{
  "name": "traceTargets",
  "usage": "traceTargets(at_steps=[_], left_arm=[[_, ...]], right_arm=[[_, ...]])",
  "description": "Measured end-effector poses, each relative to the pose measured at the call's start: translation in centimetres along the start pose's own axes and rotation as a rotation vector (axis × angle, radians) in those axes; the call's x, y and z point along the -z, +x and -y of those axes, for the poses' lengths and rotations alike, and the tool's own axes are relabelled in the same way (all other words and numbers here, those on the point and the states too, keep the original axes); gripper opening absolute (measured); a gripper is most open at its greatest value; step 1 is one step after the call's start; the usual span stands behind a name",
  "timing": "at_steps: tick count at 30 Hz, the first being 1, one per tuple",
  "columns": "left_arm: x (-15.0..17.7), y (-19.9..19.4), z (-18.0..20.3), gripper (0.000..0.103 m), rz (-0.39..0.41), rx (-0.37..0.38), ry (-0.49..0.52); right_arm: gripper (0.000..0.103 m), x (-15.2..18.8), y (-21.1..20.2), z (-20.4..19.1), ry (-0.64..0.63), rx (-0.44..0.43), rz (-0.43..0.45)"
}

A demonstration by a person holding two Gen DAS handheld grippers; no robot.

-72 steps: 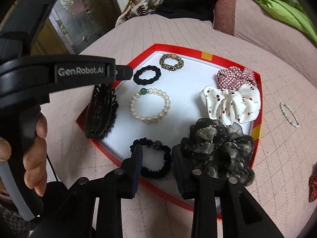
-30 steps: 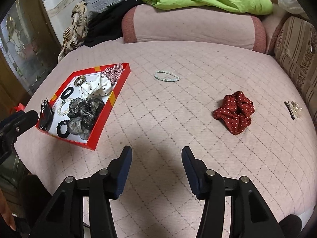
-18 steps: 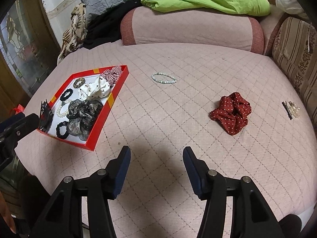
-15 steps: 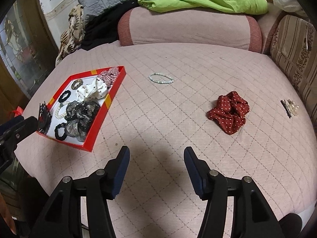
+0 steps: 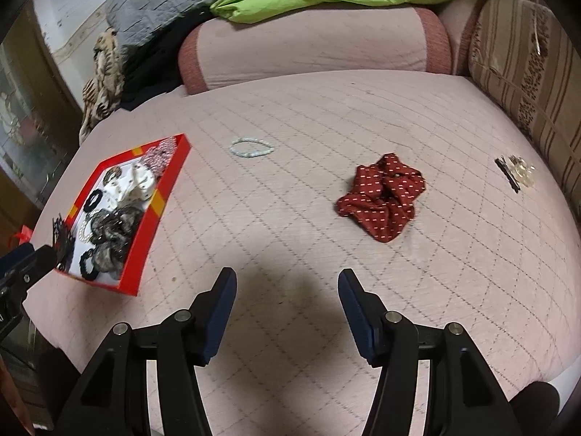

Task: Organize jewelry
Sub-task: 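Move both tools back toward the red scrunchie and light-blue bracelet, then grasp the red polka-dot scrunchie with the right tool while the left tool grasps the light-blue bracelet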

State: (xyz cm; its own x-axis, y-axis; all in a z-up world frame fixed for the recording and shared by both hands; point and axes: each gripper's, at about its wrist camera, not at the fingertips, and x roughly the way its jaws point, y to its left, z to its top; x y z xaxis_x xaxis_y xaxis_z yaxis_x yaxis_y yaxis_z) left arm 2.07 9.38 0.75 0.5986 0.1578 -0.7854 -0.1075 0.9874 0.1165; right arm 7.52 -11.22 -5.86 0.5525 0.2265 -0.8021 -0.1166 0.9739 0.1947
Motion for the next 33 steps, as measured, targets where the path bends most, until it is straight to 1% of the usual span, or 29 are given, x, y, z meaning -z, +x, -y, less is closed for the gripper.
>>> traceTargets(at_steps=[3, 6, 10, 16, 20, 23, 26, 31, 33], left_arm=[[-0.5, 0.4, 0.5, 0.056, -0.005, 0.007, 0.009], [-1.6, 1.0, 1.0, 0.056, -0.002, 0.036, 0.012], [-3.8, 2.6, 2.1, 0.056, 0.002, 0.087, 0.006], [-7.9, 7.4, 5.0, 0.056, -0.023, 0.158, 0.024], [-9.9, 10.6, 6.5, 0.056, -0.041, 0.204, 0.010], [-11.4, 14.0, 7.4, 0.056, -0.067, 0.233, -0.011], [-12.4, 17.1, 8.1, 0.056, -0.100, 0.240, -0.028], [-13.1, 21.2, 8.9, 0.056, -0.132, 0.211, -0.017], [-13.1, 22.2, 9.2, 0.056, -0.137, 0.201, -0.004]], right_arm=[[0.064, -0.4, 0.0, 1.3, 0.021, 0.015, 0.013], [0.068, -0.9, 0.0, 3.3, 0.048, 0.051, 0.034], [0.069, -1.5, 0.2, 6.6, 0.108, 0.098, 0.042], [0.069, -2.3, 1.1, 10.7, 0.165, 0.127, 0.038], [0.074, -3.3, 2.1, 11.9, 0.173, 0.123, 0.047], [0.076, -4.1, 3.1, 12.4, 0.181, 0.111, 0.060], [0.077, -4.9, 4.3, 12.4, 0.180, 0.087, 0.062], [0.078, -5.6, 6.0, 12.3, 0.160, 0.078, 0.061], [0.078, -5.7, 6.6, 12.1, 0.154, 0.079, 0.063]])
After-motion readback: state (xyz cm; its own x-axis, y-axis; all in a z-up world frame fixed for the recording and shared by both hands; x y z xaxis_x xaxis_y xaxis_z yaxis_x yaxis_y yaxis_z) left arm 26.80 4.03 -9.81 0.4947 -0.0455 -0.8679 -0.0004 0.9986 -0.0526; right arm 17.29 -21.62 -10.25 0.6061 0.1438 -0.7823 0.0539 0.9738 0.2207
